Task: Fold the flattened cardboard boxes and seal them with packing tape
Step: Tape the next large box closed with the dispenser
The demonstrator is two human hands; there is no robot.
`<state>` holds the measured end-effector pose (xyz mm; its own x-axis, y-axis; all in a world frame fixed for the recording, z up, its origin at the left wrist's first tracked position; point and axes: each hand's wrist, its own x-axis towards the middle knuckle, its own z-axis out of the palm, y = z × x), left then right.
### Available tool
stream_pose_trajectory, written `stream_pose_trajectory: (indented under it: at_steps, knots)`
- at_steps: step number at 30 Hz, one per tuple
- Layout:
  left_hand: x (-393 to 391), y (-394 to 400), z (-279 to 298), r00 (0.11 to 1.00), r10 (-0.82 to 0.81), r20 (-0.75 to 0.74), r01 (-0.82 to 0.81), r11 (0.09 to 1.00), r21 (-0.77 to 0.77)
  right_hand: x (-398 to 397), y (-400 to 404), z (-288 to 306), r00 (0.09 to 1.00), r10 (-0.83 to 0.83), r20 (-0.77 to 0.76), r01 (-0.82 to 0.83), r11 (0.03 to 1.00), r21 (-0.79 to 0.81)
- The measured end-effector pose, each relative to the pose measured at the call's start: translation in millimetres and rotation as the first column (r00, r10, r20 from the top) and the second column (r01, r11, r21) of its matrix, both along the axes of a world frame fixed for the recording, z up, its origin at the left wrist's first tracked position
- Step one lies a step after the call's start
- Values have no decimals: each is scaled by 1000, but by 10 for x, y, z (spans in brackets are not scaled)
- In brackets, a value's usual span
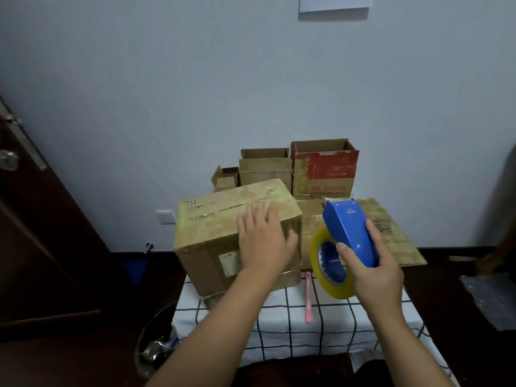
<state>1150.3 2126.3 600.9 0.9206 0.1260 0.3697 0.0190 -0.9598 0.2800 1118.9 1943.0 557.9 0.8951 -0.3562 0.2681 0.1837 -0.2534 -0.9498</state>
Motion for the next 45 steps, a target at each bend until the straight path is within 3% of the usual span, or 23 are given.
stream_pose_trajectory:
  at_steps: [3,8,16,21,26,33,38,45]
  knots:
    - [149,-302,-24,997,73,-32,-72,997,31,-16,-75,-27,999,-41,-17,41,999,-7]
    - [284,-436,-86,985,160,61,-164,985,59,-36,-140,-103,997,-56,-57,56,998,0]
    - [30,17,110,990,-3,140,-12,995,103,-49,-191,-136,999,0,-40,-1,999,-32]
    - [-197,657,349,959,-175,225,171,985,35,-74,-137,-166,999,13,-33,-13,1000,-19]
    - [-291,1174,201,916,-310,256,335,940,-63,-136,-40,-179,998,48,-32,-48,999,-11]
    - [-388,1439,-216,956,-274,108,294,907,-303,-251,-17,-196,992,120,-21,-121,993,-12]
    - [-395,1410,-180,955,-296,-17,280,920,-273,-345,31,-178,982,183,-36,-186,978,-97]
    - [-314,1276,-193,959,-253,127,276,936,-220,-497,179,-152,978,207,-7,-206,978,34]
